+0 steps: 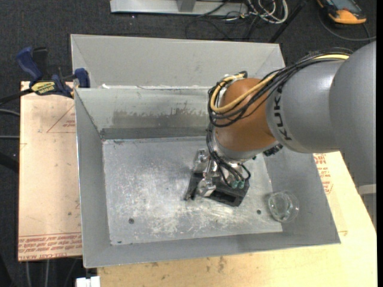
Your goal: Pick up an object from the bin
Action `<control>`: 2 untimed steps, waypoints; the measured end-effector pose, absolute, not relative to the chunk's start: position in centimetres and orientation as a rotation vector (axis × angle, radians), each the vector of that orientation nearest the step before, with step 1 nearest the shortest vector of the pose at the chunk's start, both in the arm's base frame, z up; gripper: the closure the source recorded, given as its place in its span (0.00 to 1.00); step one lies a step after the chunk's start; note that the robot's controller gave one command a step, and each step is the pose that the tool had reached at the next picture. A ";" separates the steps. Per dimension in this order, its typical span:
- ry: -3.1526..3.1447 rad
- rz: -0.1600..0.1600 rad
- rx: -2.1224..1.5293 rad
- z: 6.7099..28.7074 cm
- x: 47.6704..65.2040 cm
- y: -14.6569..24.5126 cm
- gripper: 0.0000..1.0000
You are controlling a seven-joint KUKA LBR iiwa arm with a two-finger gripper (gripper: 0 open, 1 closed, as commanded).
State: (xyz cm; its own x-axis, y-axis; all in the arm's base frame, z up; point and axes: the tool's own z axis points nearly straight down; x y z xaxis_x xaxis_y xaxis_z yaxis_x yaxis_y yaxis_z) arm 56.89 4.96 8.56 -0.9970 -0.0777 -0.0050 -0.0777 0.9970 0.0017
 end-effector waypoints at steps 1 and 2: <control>3.148 0.000 -0.106 13.1 57.1 4.4 1.00; 3.138 0.002 -0.187 17.9 58.5 4.7 1.00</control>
Offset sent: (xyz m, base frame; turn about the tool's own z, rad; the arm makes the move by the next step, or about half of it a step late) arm 0.0181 -0.0027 0.0959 -0.0428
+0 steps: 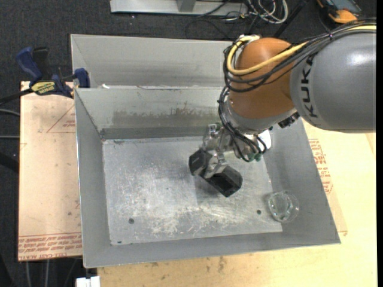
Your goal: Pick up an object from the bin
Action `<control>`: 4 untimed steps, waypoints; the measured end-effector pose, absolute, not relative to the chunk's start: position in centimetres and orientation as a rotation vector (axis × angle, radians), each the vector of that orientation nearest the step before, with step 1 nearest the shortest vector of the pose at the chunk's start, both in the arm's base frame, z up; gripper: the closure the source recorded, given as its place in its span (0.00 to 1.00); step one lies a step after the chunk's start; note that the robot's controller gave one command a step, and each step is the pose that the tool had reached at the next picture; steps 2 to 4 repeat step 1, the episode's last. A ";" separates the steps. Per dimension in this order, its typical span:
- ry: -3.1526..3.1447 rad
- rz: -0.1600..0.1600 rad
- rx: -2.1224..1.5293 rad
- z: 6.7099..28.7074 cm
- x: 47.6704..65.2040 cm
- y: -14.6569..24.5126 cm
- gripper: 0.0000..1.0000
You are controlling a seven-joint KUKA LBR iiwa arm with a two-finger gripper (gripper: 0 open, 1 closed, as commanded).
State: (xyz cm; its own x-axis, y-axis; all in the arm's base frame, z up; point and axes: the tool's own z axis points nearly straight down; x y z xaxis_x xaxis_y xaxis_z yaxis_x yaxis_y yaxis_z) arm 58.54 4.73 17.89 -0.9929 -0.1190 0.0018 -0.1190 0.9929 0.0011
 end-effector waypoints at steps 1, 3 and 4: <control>-3.136 -0.001 0.129 26.1 57.4 4.6 1.00; -3.136 -0.001 0.129 26.1 57.4 4.6 1.00; -3.136 -0.001 0.129 26.1 57.4 4.6 1.00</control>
Offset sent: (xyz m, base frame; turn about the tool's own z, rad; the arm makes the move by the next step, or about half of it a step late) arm 0.0000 0.0000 0.0000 0.0000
